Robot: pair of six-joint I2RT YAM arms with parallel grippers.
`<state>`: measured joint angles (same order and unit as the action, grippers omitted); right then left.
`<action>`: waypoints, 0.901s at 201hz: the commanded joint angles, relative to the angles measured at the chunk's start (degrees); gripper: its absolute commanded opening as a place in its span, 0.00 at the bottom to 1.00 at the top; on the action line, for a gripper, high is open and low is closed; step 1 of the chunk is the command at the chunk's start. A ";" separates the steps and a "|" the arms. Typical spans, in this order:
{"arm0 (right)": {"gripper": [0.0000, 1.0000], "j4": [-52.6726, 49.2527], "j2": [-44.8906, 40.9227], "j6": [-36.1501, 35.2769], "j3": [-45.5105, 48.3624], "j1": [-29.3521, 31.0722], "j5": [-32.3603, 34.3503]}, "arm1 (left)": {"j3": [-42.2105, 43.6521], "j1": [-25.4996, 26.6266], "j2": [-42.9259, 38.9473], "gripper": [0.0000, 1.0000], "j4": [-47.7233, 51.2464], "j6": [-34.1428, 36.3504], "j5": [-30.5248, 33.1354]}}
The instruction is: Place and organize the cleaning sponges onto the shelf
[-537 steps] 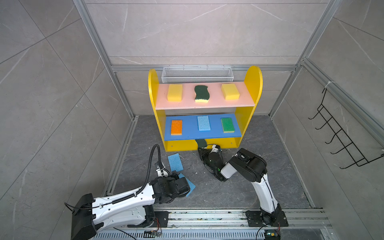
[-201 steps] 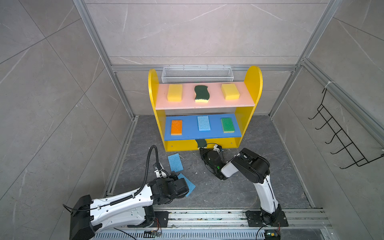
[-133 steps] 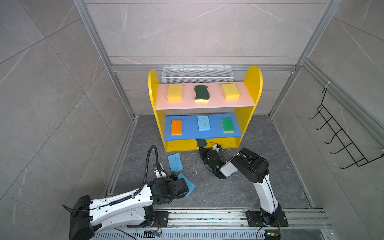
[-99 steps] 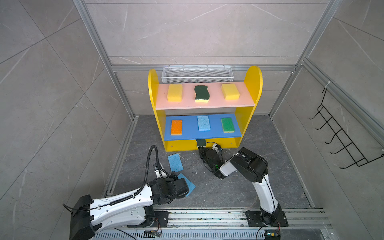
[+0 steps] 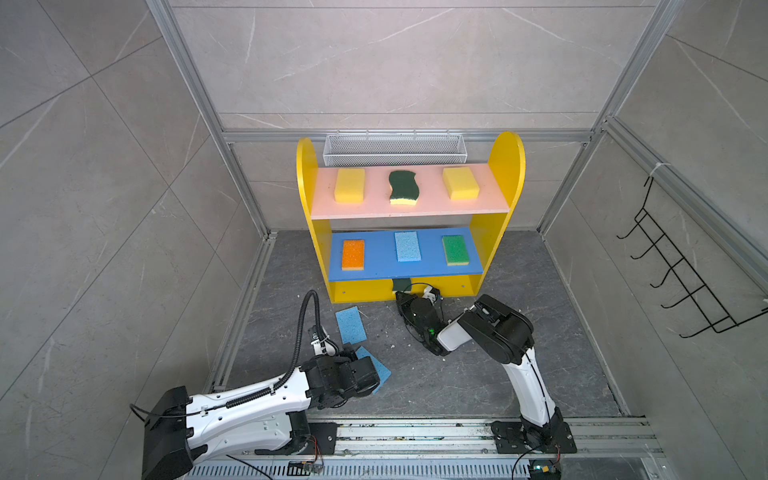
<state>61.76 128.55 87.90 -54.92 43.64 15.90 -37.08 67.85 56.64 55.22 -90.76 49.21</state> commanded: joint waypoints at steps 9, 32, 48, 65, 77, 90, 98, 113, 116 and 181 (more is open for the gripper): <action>0.00 -11.22 5.24 -0.30 1.92 -0.24 0.57 | -0.99 0.22 0.42 0.76 0.77 -2.18 0.98; 0.00 -11.31 5.30 -0.30 2.06 -0.45 0.79 | -0.92 0.17 0.57 0.76 0.82 -2.31 0.97; 0.00 -11.26 5.43 -0.22 2.15 -0.68 0.75 | -0.85 0.13 0.62 0.76 0.68 -2.32 0.80; 0.00 -11.21 5.34 -0.29 2.22 -0.93 0.73 | -0.74 0.15 0.57 0.76 0.63 -2.32 0.71; 0.00 -11.56 5.08 -0.55 2.25 -1.02 0.80 | -0.73 0.17 0.57 0.76 0.59 -2.40 0.62; 0.00 -11.95 4.72 -1.07 2.36 -1.18 0.88 | -0.77 0.15 0.58 0.76 0.62 -2.40 0.62; 0.00 -12.30 4.65 -1.15 2.40 -1.26 0.87 | -0.78 0.17 0.57 0.76 0.62 -2.40 0.62; 0.00 -12.20 4.68 -1.20 2.47 -1.53 0.49 | -0.72 0.13 0.63 0.76 0.57 -2.41 0.62; 0.00 -12.19 4.69 -1.18 2.43 -1.60 0.41 | -0.71 0.12 0.65 0.76 0.55 -2.43 0.62; 0.00 -10.69 3.67 -1.84 4.69 -1.92 0.08 | -0.81 0.18 1.17 0.76 0.24 -2.37 0.71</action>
<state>62.19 128.57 87.88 -54.63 42.33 15.66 -37.08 67.88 57.49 55.18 -91.55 48.93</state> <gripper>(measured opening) 0.047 0.758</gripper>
